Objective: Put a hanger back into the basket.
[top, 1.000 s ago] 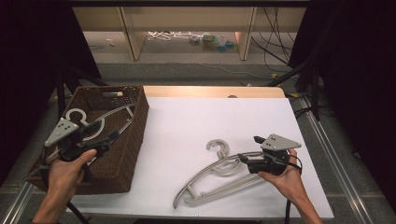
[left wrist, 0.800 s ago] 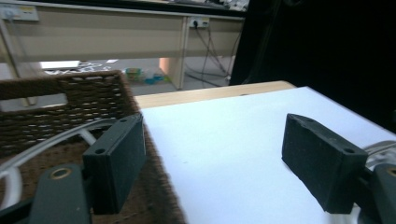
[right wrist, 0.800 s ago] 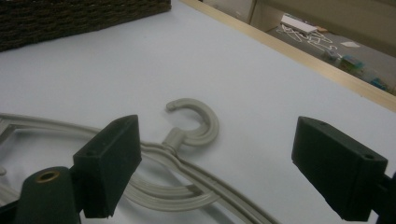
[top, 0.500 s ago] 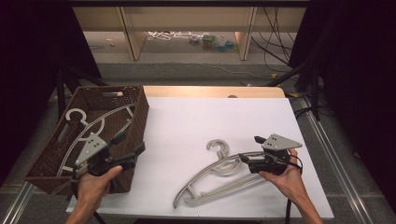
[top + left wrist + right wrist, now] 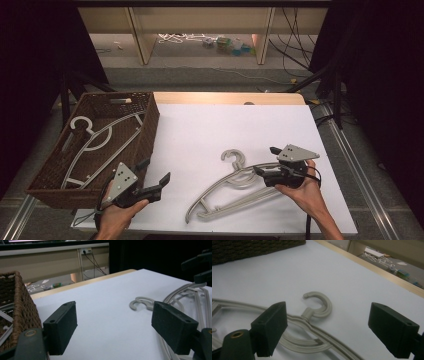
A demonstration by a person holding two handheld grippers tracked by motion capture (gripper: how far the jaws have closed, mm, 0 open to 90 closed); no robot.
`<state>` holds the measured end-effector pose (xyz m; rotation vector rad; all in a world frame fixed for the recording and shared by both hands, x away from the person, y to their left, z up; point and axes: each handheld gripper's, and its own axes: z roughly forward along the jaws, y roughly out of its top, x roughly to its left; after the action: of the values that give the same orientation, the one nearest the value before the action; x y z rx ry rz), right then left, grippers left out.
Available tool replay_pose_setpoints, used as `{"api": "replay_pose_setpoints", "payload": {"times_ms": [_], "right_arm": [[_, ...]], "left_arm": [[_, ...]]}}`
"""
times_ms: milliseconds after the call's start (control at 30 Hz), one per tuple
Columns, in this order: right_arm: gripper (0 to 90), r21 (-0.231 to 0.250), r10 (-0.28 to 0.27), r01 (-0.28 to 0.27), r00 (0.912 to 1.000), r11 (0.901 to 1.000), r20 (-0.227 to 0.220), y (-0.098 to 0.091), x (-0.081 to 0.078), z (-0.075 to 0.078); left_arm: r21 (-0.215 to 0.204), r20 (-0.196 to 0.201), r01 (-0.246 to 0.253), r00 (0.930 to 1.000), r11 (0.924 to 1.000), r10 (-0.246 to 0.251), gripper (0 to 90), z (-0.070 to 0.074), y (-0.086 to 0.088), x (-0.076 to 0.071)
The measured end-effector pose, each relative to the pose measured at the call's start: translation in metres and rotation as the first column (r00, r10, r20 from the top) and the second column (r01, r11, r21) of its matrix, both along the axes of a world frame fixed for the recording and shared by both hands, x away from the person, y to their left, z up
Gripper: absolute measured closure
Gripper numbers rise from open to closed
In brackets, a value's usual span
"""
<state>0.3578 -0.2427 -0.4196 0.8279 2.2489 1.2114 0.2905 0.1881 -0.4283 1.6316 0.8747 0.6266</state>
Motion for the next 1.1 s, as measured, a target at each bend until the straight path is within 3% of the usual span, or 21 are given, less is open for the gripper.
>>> {"api": "replay_pose_setpoints", "payload": {"times_ms": [200,300,367,433,467,500,633,667,700,733,900,933,967,1000,1100], "right_arm": [[16.6,-0.011,-0.005,0.005,1.0,0.9999,0.004,-0.004,0.001,0.001],[17.0,-0.068,0.006,-0.006,1.0,0.9977,0.005,-0.005,0.005,0.005],[23.0,-0.122,0.041,-0.041,0.9992,0.9917,-0.004,-0.006,0.01,0.007],[23.1,-0.216,0.059,-0.054,0.9982,0.9749,0.015,-0.006,0.014,0.01],[22.6,-0.254,0.061,-0.06,0.9982,0.9653,-0.004,-0.006,0.016,0.011],[24.8,-0.281,0.063,-0.07,0.9975,0.9571,-0.033,-0.005,0.019,0.012],[34.1,-0.356,0.114,-0.135,0.9903,0.9245,-0.08,-0.002,0.035,0.006],[34.8,-0.383,0.132,-0.165,0.985,0.9087,-0.11,-0.001,0.039,0.002],[38.8,-0.432,0.14,-0.196,0.9774,0.8801,-0.159,-0.001,0.045,-0.004],[38.8,-0.432,0.14,-0.196,0.9774,0.8801,-0.159,-0.001,0.045,-0.004],[45.8,-0.493,0.167,-0.256,0.9616,0.8317,-0.218,-0.001,0.054,-0.015],[48.6,-0.515,0.178,-0.27,0.9589,0.8134,-0.221,0.001,0.054,-0.018],[48.6,-0.515,0.178,-0.27,0.9589,0.8134,-0.221,0.001,0.054,-0.018],[48.6,-0.529,0.183,-0.282,0.9554,0.8007,-0.232,0.001,0.054,-0.02],[53.1,-0.559,0.187,-0.286,0.9555,0.7784,-0.228,0.002,0.056,-0.024]], "left_arm": [[-0.001,0.006,0.021,0.9998,0.9998,-0.021,19.7,0.0,-0.002,-0.002],[-0.002,0.002,0.025,0.9997,0.9997,-0.025,19.5,-0.001,-0.001,-0.002],[-0.001,0.0,0.026,0.9997,0.9997,-0.026,19.3,-0.002,0.0,-0.001],[0.0,-0.008,0.021,0.9997,0.9998,-0.021,19.4,-0.003,0.001,0.0],[0.0,-0.008,0.026,0.9996,0.9997,-0.026,19.4,-0.004,0.001,0.0],[0.0,-0.005,0.03,0.9995,0.9996,-0.03,19.5,-0.004,0.0,0.0],[0.001,-0.006,0.047,0.9989,0.9989,-0.047,19.6,-0.004,-0.001,0.0],[0.001,-0.007,0.051,0.9987,0.9987,-0.051,19.6,-0.004,-0.001,0.0],[0.004,-0.008,0.057,0.9983,0.9984,-0.057,19.6,-0.004,-0.002,0.0],[0.004,-0.008,0.057,0.9983,0.9984,-0.057,19.6,-0.004,-0.002,0.0],[0.005,-0.011,0.058,0.9982,0.9983,-0.058,19.6,-0.005,-0.003,0.0],[0.011,-0.012,0.063,0.998,0.998,-0.062,19.5,-0.005,-0.003,0.0],[0.008,-0.015,0.063,0.9979,0.998,-0.063,19.5,-0.005,-0.004,0.0],[0.001,-0.014,0.068,0.9976,0.9977,-0.068,19.6,-0.006,-0.005,0.0],[0.02,-0.015,0.074,0.9972,0.9971,-0.074,19.4,-0.006,-0.004,0.0]]}}
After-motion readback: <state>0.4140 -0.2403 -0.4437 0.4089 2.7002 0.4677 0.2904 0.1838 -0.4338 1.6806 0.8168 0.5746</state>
